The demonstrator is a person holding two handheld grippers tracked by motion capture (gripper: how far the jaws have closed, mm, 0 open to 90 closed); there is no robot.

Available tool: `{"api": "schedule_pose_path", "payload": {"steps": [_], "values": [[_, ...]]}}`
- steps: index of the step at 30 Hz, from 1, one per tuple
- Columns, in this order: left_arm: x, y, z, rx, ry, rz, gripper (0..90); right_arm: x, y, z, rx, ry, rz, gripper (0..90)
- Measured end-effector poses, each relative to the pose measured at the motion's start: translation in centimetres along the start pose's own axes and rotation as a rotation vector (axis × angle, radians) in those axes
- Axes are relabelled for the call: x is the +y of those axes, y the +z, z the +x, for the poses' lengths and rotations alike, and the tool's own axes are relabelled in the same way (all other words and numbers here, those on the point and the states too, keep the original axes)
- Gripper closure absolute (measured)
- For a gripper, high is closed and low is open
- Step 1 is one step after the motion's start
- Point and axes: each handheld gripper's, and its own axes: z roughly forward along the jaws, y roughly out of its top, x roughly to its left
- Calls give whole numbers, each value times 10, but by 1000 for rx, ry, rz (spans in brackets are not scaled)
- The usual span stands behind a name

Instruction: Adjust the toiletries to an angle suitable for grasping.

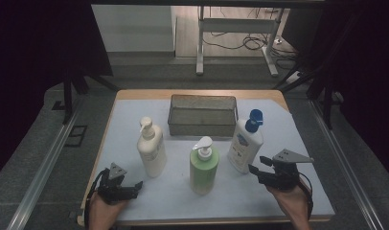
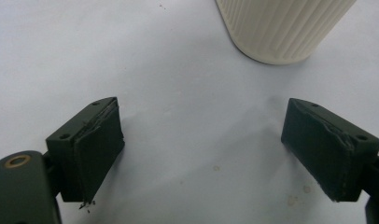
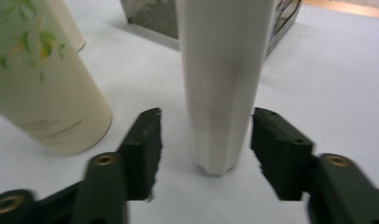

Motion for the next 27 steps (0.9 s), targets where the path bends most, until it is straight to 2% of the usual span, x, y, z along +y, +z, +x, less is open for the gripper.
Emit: {"api": "schedule_pose_path", "payload": {"steps": [2, 13, 27], "values": [[0, 0, 0, 0, 0, 0, 122, 6, 2, 1, -12, -4, 0, 341], [0, 0, 0, 1, -1, -1, 122, 26, 15, 2, -58, -11, -7, 229], [0, 0, 0, -1, -1, -1, 122, 47, 36, 5, -103, -22, -31, 232]]}}
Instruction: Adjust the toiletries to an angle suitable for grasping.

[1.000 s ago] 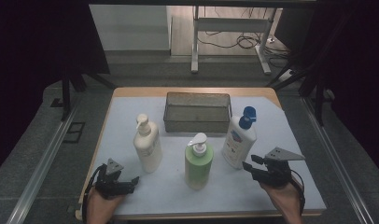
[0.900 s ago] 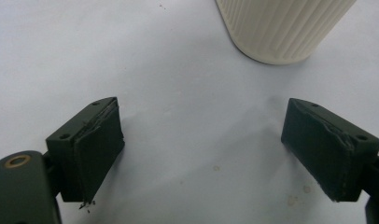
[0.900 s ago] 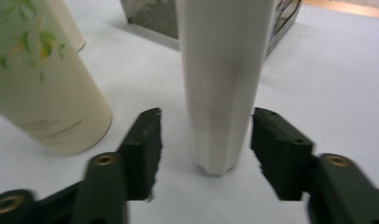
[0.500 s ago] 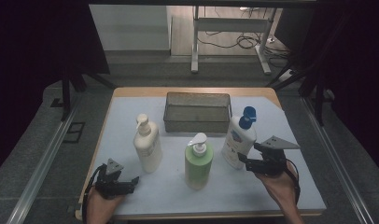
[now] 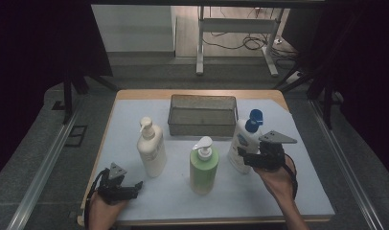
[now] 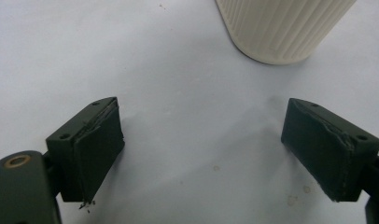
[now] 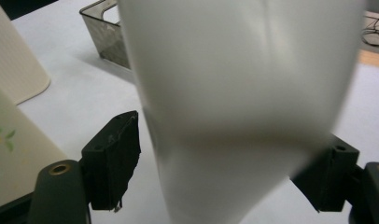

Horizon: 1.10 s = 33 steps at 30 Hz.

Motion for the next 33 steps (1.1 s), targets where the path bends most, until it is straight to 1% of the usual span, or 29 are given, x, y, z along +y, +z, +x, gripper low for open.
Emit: {"api": "schedule_pose_path", "payload": {"steps": [3, 12, 13, 15, 18, 22, 23, 25, 26, 33], "values": [[0, 0, 0, 0, 0, 0, 122, 2, 6, 1, -12, -9, -4, 237], [0, 0, 0, 0, 0, 0, 122, 4, 15, 2, -30, -24, -16, 270], [0, 0, 0, 0, 0, 0, 122, 6, 16, 3, -32, -28, -21, 291], [0, 0, 0, 0, 0, 0, 123, 6, 16, 3, -33, -30, -21, 298], [0, 0, 0, 0, 0, 1, 123, 7, 17, 4, -39, -40, -21, 355], [0, 0, 0, 0, 0, 0, 122, 7, 16, 5, -39, -34, -27, 375], [0, 0, 0, 0, 0, 1, 123, 7, 16, 4, -26, -16, -33, 387], [0, 0, 0, 0, 0, 0, 122, 7, 16, 3, -23, -15, -32, 389], [0, 0, 0, 0, 0, 0, 123, 7, 16, 3, -19, -5, -29, 391], [0, 0, 0, -1, 0, 1, 122, 7, 13, 5, -23, -8, -28, 402]]}}
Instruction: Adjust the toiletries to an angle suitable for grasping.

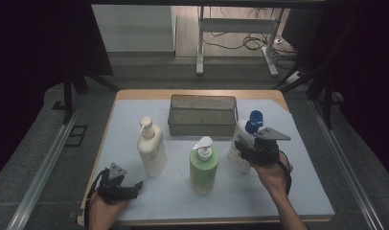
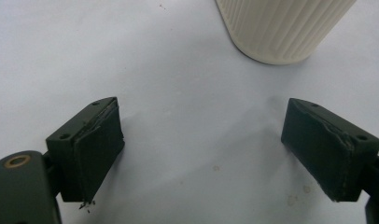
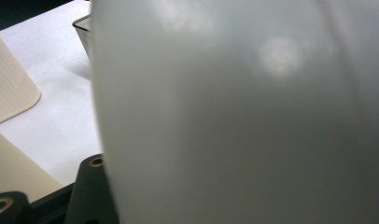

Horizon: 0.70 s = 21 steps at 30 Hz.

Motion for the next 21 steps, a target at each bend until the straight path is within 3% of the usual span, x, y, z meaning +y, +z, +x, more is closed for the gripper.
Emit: {"api": "schedule_pose_path", "payload": {"steps": [11, 21], "values": [[0, 0, 0, 0, 0, 0, 122, 3, -7, 3, 29, -5, 20, 403], [0, 0, 0, 0, 0, 0, 123, 18, -21, 4, 76, 0, 8, 403]]}}
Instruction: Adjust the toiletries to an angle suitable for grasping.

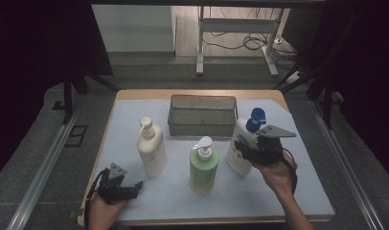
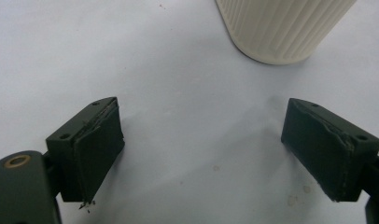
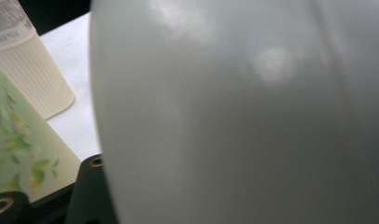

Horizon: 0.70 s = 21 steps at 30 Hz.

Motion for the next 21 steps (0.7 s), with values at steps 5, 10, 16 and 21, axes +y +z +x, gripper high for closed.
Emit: {"api": "schedule_pose_path", "payload": {"steps": [5, 10, 16, 21], "values": [[0, 0, 0, 0, 0, 0, 123, 12, -5, 1, 4, -15, 2, 403], [0, 0, 0, -1, 0, 0, 122, 18, -6, 1, 13, -18, 3, 403], [0, 0, 0, -1, 0, 1, 122, 29, -7, 2, 33, -20, 1, 404], [0, 0, 0, -1, 0, 1, 122, 41, -8, 4, 39, -31, -5, 404]]}}
